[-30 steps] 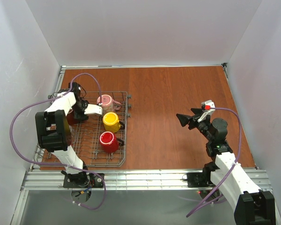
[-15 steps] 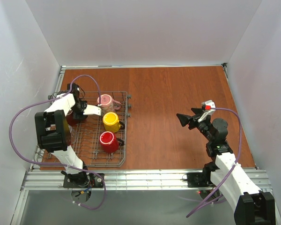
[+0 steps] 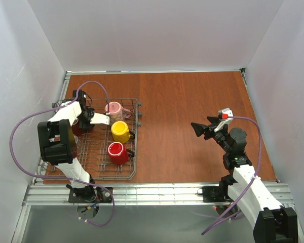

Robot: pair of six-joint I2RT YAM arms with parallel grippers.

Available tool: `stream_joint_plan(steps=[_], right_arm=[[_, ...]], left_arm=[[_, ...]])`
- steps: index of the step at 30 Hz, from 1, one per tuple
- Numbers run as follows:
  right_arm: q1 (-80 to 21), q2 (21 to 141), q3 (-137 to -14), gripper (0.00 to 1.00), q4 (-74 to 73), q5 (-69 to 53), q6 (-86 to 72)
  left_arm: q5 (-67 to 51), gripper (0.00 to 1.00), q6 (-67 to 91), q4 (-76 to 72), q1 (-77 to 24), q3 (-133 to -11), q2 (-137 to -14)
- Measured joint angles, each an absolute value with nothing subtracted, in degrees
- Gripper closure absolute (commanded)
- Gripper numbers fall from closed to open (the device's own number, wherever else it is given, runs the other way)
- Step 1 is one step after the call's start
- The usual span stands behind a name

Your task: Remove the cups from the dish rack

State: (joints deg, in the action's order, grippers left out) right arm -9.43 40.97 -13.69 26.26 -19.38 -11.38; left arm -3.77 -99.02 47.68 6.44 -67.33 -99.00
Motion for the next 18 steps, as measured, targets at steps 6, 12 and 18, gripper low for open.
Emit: stream_joint_plan(steps=[6, 12, 18], right_arm=[[-9.4, 41.0, -13.7, 0.01, 26.3, -19.2, -11.4], [-9.4, 40.9, -13.7, 0.01, 26.3, -19.0, -11.4], [-9.4, 40.8, -13.7, 0.01, 26.3, -18.4, -11.4]], left_arm=[[-3.6, 1.00, -98.0, 51.2, 6.4, -69.6, -99.0], [-3.6, 1.00, -97.1, 53.5, 6.4, -71.5, -99.0], [-3.8, 1.00, -96.2, 54.8, 6.5, -73.3, -99.0]])
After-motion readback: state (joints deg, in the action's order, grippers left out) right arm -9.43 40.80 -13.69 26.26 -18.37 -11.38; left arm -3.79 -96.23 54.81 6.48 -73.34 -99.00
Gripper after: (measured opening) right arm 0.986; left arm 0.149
